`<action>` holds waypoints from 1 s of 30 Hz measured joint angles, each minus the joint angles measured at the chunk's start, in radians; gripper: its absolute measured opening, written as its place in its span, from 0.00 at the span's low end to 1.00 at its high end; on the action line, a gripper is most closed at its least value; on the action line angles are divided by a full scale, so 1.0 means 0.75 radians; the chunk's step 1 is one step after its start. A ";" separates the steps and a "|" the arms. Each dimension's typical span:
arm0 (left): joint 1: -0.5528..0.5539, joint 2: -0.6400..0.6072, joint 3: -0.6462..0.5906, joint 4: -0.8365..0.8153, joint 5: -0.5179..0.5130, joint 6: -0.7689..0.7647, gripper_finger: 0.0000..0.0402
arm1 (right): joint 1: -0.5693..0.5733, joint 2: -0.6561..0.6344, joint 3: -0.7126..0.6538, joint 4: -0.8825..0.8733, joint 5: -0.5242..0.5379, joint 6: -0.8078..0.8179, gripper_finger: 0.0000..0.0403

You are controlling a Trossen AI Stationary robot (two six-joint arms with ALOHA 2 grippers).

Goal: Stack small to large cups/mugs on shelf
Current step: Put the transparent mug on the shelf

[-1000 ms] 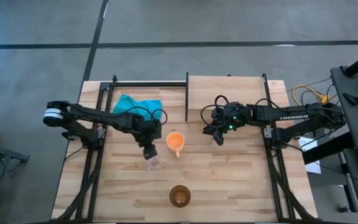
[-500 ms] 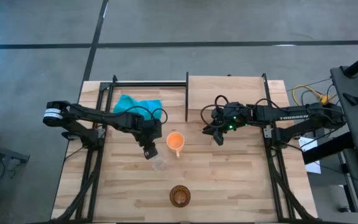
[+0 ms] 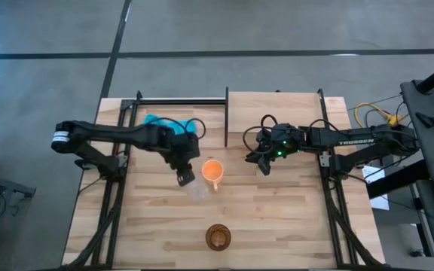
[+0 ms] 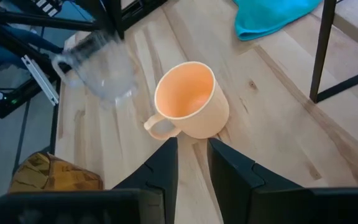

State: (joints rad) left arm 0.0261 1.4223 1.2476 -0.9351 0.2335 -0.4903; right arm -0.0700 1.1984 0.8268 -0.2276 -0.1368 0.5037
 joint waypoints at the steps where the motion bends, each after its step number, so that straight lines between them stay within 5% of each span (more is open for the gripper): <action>1: 0.000 0.000 0.054 -0.060 -0.035 0.004 0.00 | 0.000 0.000 0.000 0.000 0.000 0.000 0.20; 10: 0.007 0.003 0.453 -0.207 -0.260 0.068 0.00 | 0.002 -0.031 0.052 -0.002 0.000 -0.049 0.20; 17: 0.062 0.019 0.576 -0.165 -0.457 0.147 0.00 | 0.018 -0.168 0.174 -0.058 0.004 -0.237 0.20; 30: 0.280 0.246 0.772 -0.006 -0.361 0.145 0.00 | 0.036 -0.452 0.187 -0.468 0.048 -0.254 0.20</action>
State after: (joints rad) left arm 0.2361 1.6065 1.8268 -0.9399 -0.0371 -0.3814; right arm -0.0433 0.8597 0.9673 -0.5786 -0.1005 0.3131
